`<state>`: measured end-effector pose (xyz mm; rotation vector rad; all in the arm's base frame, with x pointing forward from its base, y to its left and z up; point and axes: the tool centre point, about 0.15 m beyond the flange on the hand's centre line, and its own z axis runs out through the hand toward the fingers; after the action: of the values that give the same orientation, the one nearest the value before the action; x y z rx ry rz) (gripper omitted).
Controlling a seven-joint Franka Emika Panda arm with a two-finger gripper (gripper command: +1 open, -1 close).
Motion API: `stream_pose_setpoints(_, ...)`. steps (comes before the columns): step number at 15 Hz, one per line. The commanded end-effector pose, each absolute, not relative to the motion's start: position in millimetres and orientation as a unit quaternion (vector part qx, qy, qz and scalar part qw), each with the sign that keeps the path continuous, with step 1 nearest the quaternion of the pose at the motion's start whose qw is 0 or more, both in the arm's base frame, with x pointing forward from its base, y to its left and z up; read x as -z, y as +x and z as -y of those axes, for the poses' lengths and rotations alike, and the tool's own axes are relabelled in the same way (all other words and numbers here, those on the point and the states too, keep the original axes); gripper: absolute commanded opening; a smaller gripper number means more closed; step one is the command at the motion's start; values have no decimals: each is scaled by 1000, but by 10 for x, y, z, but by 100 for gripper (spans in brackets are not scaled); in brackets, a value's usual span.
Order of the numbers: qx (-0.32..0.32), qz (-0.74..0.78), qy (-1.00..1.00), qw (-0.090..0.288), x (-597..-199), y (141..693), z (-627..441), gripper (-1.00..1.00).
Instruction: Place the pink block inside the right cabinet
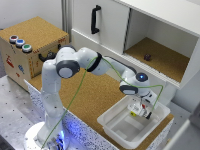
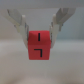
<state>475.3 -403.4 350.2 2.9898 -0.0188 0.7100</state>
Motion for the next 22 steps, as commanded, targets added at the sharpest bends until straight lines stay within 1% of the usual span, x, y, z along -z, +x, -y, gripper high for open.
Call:
stream_pose_setpoints(1,-327,-3,945,-26,-4568,5272,3926,-100)
stream_pose_setpoints(4,-358,7,933,-33,-4884,5744,3962,-100)
stream_pose_setpoints(5,-365,5,930,-29,-4961,5885,3948,-100)
stream_pose_setpoints(8,-378,-10,925,-27,-5102,6238,3868,-100)
stream_pose_setpoints(12,-360,-49,931,-14,-5015,6667,3664,-100)
stream_pose_setpoints(17,-350,-52,935,-8,-4771,6827,3480,-100)
stream_pose_setpoints(21,-363,-57,930,-2,-4807,6986,3389,-100)
stream_pose_setpoints(22,-370,-56,927,6,-4841,6949,3372,100)
